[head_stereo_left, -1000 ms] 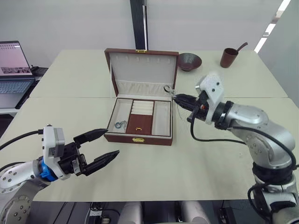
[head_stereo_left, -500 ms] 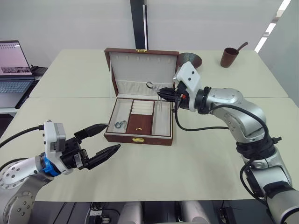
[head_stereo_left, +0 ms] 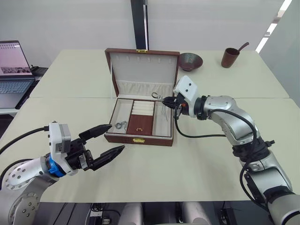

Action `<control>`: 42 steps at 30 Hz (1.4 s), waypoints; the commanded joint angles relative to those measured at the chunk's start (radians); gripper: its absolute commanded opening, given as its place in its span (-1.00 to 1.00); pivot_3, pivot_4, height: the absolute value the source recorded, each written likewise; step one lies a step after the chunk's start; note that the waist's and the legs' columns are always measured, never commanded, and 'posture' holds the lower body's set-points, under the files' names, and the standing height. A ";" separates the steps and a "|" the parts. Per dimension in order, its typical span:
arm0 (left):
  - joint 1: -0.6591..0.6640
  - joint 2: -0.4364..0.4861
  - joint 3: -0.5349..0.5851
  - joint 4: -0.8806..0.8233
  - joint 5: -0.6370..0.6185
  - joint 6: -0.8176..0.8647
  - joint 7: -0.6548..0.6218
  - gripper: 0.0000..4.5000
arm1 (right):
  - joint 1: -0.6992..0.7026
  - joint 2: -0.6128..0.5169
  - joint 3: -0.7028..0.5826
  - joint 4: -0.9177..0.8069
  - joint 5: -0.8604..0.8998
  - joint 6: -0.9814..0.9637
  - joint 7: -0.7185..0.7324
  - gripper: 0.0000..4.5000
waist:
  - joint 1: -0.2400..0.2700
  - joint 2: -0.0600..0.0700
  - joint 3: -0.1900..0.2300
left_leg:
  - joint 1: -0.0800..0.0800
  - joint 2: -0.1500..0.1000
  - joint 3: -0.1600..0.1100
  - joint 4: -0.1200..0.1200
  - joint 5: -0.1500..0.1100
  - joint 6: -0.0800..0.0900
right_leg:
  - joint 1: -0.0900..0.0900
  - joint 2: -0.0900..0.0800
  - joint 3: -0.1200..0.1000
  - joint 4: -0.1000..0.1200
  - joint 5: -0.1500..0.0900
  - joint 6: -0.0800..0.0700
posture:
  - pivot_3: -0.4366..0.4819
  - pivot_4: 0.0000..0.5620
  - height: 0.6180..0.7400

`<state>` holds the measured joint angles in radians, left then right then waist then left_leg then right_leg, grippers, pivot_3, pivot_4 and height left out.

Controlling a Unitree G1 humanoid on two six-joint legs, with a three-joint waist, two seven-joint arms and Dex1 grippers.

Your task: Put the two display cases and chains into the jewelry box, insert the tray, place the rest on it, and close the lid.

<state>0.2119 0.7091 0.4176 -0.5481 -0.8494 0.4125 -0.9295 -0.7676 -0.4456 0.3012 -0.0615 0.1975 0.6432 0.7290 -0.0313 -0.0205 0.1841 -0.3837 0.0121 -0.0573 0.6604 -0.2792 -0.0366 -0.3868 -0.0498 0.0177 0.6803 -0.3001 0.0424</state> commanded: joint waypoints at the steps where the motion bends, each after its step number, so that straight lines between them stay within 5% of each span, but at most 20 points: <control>1: -0.014 0.001 -0.003 -0.033 -0.011 0.004 0.015 1.00 | 0.003 -0.009 0.005 -0.024 -0.017 0.003 0.014 -0.99 | 0.000 0.000 0.000 | 0.000 0.000 0.000 0.000 0.000 0.000 | 0.000 0.000 0.000 0.000 0.000 0.000 | -0.05 -0.47 0.89; 8: -0.030 0.005 -0.005 -0.041 -0.022 0.021 0.032 1.00 | 0.004 0.008 -0.001 -0.035 -0.015 0.075 0.012 -0.99 | 0.000 0.000 0.000 | 0.000 0.000 0.000 0.000 0.000 0.000 | 0.000 0.000 0.000 0.000 0.000 0.000 | -0.05 -0.47 0.89; 22: -0.035 0.017 0.047 -0.023 -0.054 0.071 0.091 1.00 | 0.020 0.011 -0.065 -0.084 -0.033 0.049 -0.042 0.66 | 0.000 0.000 0.000 | 0.000 0.000 0.000 0.000 0.000 0.000 | 0.000 0.000 0.000 0.000 0.000 0.000 | -0.05 -0.47 0.89; 36: -0.143 0.087 0.164 0.265 0.137 0.092 0.291 1.00 | 0.252 -0.164 -0.187 -0.167 -0.040 -0.190 0.020 0.66 | 0.002 0.000 0.000 | 0.000 -0.001 0.000 0.000 0.000 0.000 | 0.000 0.000 0.000 0.000 0.000 0.000 | -0.05 -0.47 0.89; 38: -0.161 0.087 0.146 0.320 0.207 0.051 0.309 0.82 | 0.273 -0.174 -0.182 -0.146 -0.055 -0.202 0.013 0.68 | -0.001 0.000 0.000 | 0.000 -0.001 0.000 0.000 0.000 0.000 | 0.000 0.000 0.000 0.000 0.000 0.000 | -0.05 -0.47 0.89; 42: -0.181 0.101 0.088 0.402 0.316 0.034 0.328 0.31 | 0.299 -0.181 -0.161 -0.104 -0.083 -0.193 0.012 0.24 | -0.001 0.000 0.000 | 0.000 -0.001 0.001 0.000 0.000 0.000 | 0.000 0.000 0.000 0.000 0.000 0.000 | -0.05 -0.47 0.89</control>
<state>0.0373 0.7942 0.5215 -0.1601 -0.5813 0.4640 -0.6157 -0.4705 -0.6160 0.1415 -0.1565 0.1281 0.4658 0.7400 -0.0323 -0.0207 0.1842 -0.3838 0.0111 -0.0568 0.6601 -0.2792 -0.0367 -0.3871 -0.0495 0.0174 0.6802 -0.3001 0.0424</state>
